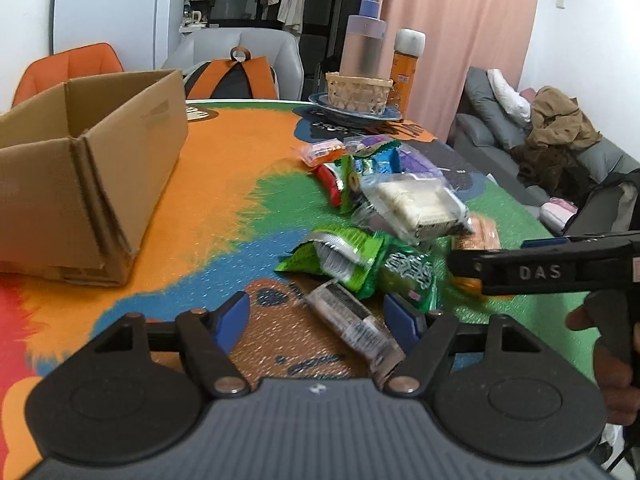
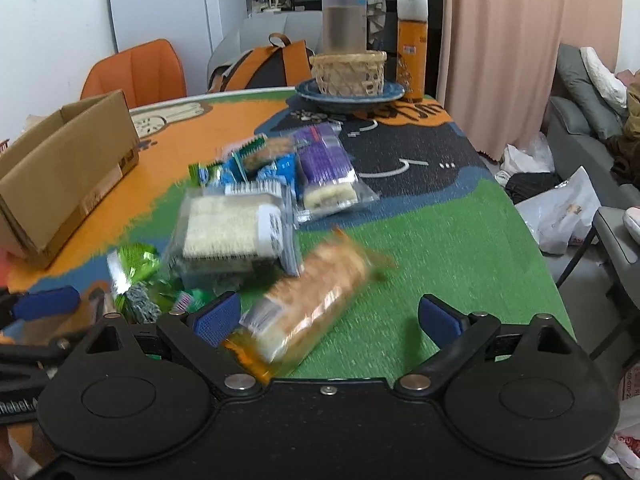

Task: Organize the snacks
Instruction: 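Grasp the small clear snack pack with the left gripper while the right grasps the cracker pack, then carry both packs over the cardboard box and open both grippers to drop them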

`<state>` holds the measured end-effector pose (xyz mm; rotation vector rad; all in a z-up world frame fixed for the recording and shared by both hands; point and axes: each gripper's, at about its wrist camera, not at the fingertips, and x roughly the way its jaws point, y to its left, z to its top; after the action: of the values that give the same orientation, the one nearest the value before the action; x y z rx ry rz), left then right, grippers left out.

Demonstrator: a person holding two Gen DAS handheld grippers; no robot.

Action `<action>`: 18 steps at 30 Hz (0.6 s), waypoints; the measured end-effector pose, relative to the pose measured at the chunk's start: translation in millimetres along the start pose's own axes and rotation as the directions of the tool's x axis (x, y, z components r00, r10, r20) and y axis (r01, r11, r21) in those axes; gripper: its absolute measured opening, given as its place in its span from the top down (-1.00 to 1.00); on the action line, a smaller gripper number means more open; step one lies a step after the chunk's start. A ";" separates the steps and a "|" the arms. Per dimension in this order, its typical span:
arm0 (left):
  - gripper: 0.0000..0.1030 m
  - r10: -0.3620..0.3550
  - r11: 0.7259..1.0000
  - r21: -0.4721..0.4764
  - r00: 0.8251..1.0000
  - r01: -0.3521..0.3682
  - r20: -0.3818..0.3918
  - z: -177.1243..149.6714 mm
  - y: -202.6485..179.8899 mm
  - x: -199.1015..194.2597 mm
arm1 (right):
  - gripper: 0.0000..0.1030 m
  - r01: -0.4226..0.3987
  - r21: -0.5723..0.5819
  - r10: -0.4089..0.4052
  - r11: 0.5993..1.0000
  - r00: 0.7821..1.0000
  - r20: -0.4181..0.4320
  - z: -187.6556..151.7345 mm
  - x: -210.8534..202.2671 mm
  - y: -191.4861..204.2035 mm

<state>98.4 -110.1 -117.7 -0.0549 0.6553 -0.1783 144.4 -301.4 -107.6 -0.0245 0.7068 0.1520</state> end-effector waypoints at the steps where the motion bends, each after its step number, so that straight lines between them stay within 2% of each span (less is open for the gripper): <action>1: -0.41 0.002 1.000 0.000 1.000 -0.002 -0.001 -0.6 0.8 -1.2 | -0.80 -0.001 0.003 0.001 1.000 1.000 -0.006 -2.0 -0.1 -1.0; 4: -0.23 0.014 1.000 0.001 1.000 -0.014 -0.001 -1.4 3.0 -3.7 | -0.67 -0.003 0.005 0.003 1.000 1.000 -0.016 -7.6 -3.1 -3.4; 6: -0.04 0.022 1.000 0.002 1.000 -0.022 0.000 -1.8 4.0 -4.7 | -0.55 0.001 -0.002 -0.001 1.000 1.000 -0.012 -10.1 -5.7 -3.3; 7: 0.00 0.021 1.000 0.001 1.000 -0.021 0.000 -1.9 4.8 -5.5 | -0.47 0.001 -0.004 -0.001 1.000 1.000 -0.010 -10.4 -6.8 -3.5; 9: 0.23 0.015 1.000 -0.003 1.000 -0.015 0.000 -2.0 6.4 -6.3 | -0.26 0.012 -0.015 -0.012 1.000 1.000 -0.005 -11.3 -8.1 -2.7; 10: 0.29 0.014 1.000 -0.006 1.000 -0.014 0.000 -1.8 7.3 -6.3 | -0.05 0.020 -0.021 -0.020 1.000 1.000 0.000 -11.3 -8.0 -2.8; 11: 0.41 0.016 1.000 -0.009 1.000 -0.016 0.000 -1.7 8.2 -6.1 | 0.03 0.026 -0.026 -0.026 0.999 1.000 0.005 -11.1 -8.6 -3.1; 12: 0.50 0.020 1.000 -0.013 1.000 -0.020 0.000 -1.9 9.1 -6.5 | 0.04 0.023 -0.022 -0.023 0.999 1.000 0.005 -10.4 -8.9 -4.1; 15: 0.60 0.013 1.000 -0.017 1.000 -0.013 0.001 -2.4 10.0 -6.7 | 0.23 -0.012 -0.003 0.012 1.000 1.000 0.002 -8.9 -11.1 -7.2; 18: 0.63 0.007 1.000 -0.012 1.000 -0.007 0.003 -3.6 8.7 -7.1 | 0.27 -0.022 -0.005 0.022 1.000 1.000 0.011 -7.8 -13.8 -6.1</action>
<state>92.0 -100.2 -117.3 -0.0641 0.6529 -0.1677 129.9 -309.8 -104.7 -0.0203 0.6956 0.1744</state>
